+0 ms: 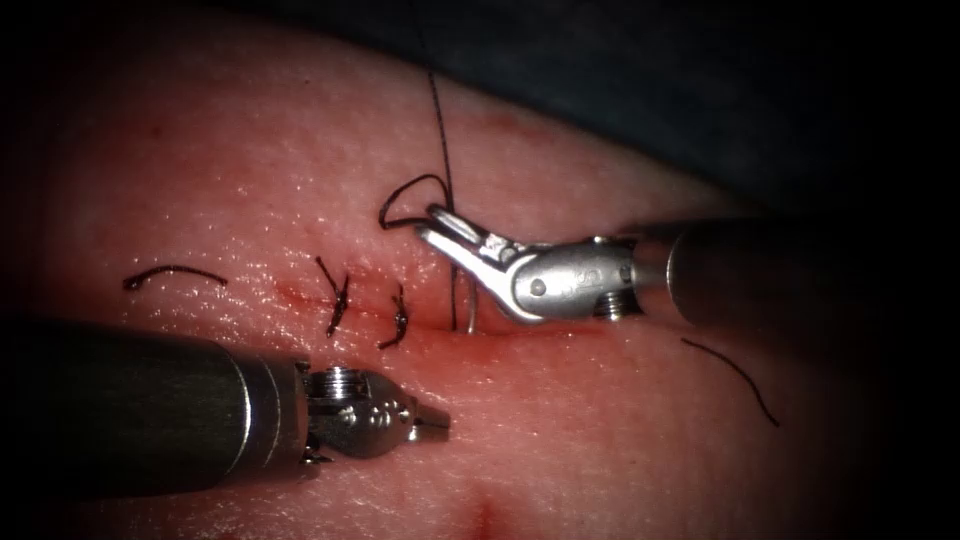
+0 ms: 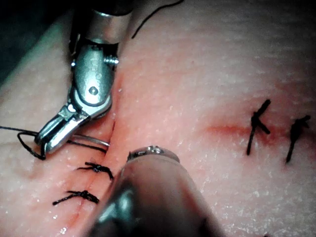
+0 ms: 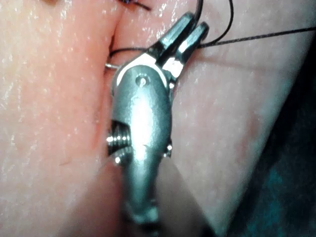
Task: Wound Closure
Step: Using the right gripper pierce the needle through the bottom of the incision
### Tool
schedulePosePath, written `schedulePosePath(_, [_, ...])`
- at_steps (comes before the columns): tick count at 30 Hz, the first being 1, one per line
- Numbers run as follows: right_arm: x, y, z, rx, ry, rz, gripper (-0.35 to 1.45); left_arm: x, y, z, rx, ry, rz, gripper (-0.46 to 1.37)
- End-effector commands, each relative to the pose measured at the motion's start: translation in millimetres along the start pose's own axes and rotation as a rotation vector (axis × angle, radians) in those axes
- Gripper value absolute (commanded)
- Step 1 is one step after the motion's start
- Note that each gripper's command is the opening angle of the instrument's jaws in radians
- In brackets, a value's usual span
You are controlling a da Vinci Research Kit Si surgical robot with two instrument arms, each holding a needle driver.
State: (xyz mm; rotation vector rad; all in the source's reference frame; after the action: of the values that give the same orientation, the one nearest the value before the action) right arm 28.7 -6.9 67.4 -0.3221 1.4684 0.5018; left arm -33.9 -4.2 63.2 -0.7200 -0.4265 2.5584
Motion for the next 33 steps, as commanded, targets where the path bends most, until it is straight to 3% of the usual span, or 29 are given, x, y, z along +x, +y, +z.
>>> schedulePosePath(1, [-0.1, -0.2, 0.0, 0.003, -0.003, 0.007, -0.35, 0.0, -0.2, 0.0, 0.000, -0.001, 0.001, -0.35])
schedulePosePath(15, [0.2, -0.8, 0.0, 0.047, -0.022, 0.067, -0.35, -0.9, -0.6, 0.4, 0.004, -0.001, 0.006, -0.35])
schedulePosePath(16, [0.3, -0.8, 0.0, 0.047, -0.022, 0.068, -0.23, -1.0, -0.7, 0.3, 0.004, -0.001, 0.007, -0.35])
schedulePosePath(17, [0.5, -0.8, 0.0, 0.047, -0.022, 0.069, 0.07, -1.1, -0.7, 0.2, 0.003, -0.001, 0.007, -0.35])
schedulePosePath(18, [0.7, -0.9, -0.1, 0.048, -0.022, 0.070, 0.25, -1.1, -0.7, 0.2, 0.003, -0.001, 0.008, -0.35])
schedulePosePath(19, [1.1, -1.1, -0.2, 0.052, -0.023, 0.074, 0.32, -1.2, -0.7, 0.1, 0.003, -0.001, 0.008, -0.35])
schedulePosePath(28, [6.2, -1.4, -0.3, 0.126, -0.018, 0.114, 0.62, -1.3, -1.1, 0.2, 0.003, -0.001, 0.008, -0.35])
schedulePosePath(33, [8.0, -1.1, -0.1, 0.144, -0.123, 0.080, 0.68, -1.4, -1.4, 0.3, 0.003, -0.001, 0.008, -0.35])
